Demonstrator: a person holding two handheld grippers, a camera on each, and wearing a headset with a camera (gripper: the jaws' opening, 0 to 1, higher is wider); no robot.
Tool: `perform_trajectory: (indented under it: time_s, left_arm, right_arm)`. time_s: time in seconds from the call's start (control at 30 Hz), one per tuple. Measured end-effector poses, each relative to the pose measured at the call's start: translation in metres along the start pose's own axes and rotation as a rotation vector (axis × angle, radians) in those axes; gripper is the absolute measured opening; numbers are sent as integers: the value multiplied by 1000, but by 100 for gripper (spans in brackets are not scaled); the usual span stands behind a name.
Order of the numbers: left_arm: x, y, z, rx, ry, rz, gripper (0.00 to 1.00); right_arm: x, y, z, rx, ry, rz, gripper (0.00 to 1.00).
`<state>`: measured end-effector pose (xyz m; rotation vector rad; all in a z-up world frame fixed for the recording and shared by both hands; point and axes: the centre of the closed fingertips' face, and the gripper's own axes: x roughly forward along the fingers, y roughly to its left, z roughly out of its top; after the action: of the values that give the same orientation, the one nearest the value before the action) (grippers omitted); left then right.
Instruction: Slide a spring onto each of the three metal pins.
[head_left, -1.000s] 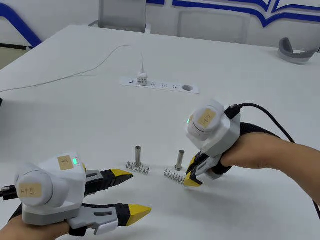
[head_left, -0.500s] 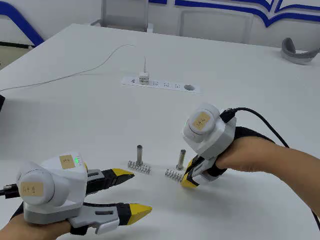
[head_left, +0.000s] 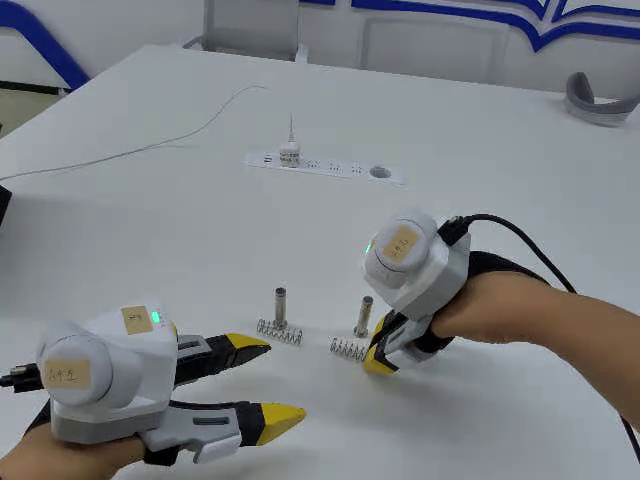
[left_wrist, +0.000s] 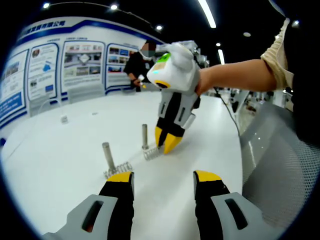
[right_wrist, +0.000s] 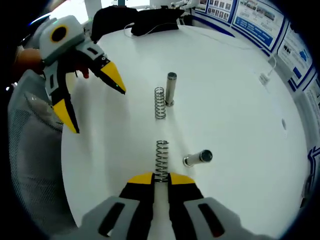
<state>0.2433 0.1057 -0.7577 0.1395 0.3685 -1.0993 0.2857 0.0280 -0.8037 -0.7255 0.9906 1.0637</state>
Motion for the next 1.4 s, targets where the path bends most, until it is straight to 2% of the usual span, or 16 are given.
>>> perform_trajectory:
  time_s: [0.67,1.0,1.4]
  left_arm:
    - [12,-8,8,34,4,-34,45]
    - [17,-19,11,72,9,-71,41]
    - [21,-33,16,129,12,-126,31]
  right_arm:
    - [-36,35,13,-155,-30,41,12]
    - [-42,52,17,-236,-25,88,12]
    - [-47,66,18,-311,-7,129,12]
